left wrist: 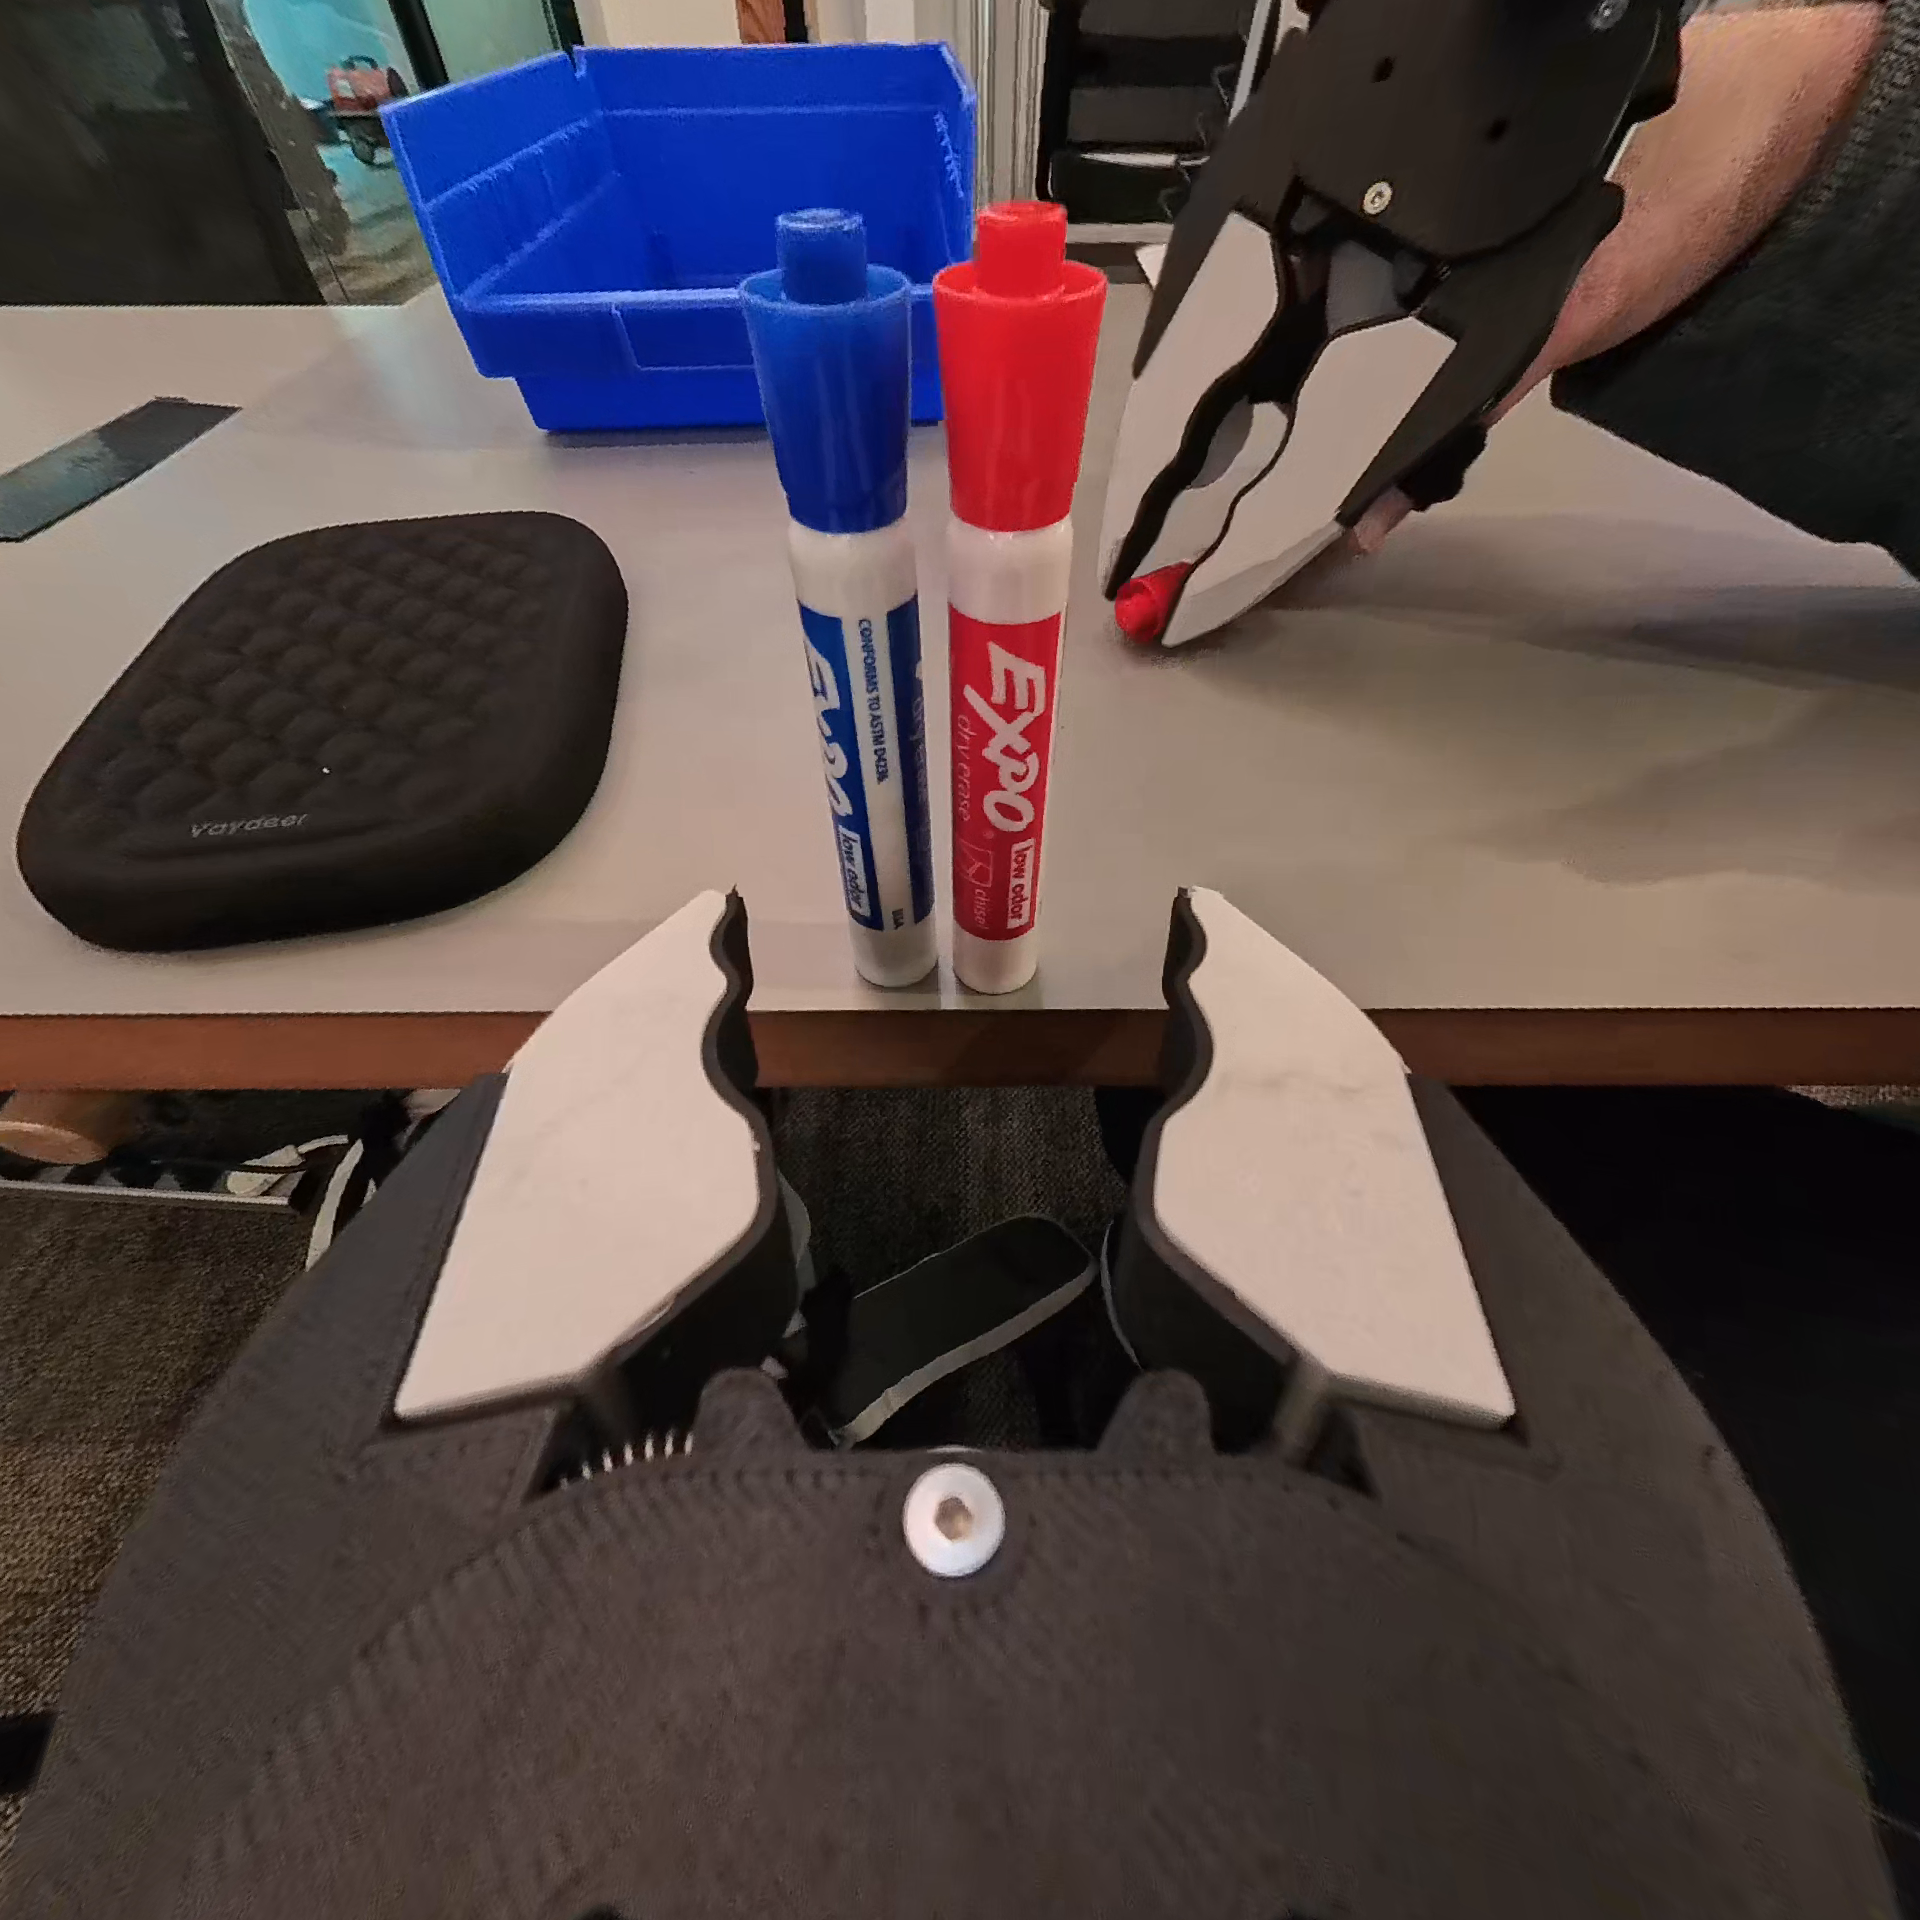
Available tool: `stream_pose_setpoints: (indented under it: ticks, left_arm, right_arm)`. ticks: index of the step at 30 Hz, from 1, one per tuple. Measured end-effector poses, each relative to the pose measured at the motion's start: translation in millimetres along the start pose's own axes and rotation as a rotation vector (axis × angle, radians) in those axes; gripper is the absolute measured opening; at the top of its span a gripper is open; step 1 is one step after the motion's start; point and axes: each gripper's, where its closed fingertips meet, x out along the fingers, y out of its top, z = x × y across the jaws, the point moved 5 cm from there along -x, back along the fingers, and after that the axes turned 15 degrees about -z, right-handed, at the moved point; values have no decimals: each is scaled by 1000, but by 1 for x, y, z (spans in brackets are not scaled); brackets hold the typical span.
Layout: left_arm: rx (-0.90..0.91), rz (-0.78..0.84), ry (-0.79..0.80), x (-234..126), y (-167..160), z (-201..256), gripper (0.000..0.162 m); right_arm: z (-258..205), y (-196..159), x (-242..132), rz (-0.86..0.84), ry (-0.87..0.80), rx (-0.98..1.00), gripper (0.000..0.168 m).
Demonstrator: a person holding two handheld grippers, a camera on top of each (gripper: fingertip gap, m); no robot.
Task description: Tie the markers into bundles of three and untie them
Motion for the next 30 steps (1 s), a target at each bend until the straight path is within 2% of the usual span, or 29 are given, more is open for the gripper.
stream_pose_setpoints:
  ticks: [1,5,8,10,14,17,30]
  left_arm:
    - [0,1,-1,0,0,0,75]
    - [0,4,1,-2,-2,-1,75]
    - [-8,9,2,-6,-2,-1,74]
    - [-4,9,6,-8,-2,-1,74]
    - [3,4,0,-11,-3,5,72]
    - [12,0,-1,-10,-4,7,73]
    - [18,14,2,-9,0,9,78]
  right_arm:
    - [0,2,0,6,6,-3,18]
    - [-1,7,-1,70,31,14,17]
    - [3,11,-14,201,54,85,18]
    - [6,17,-29,351,71,158,18]
    - [5,26,-71,779,173,289,18]
    - [0,21,-80,940,193,337,19]
    - [-27,-6,-82,972,129,278,19]
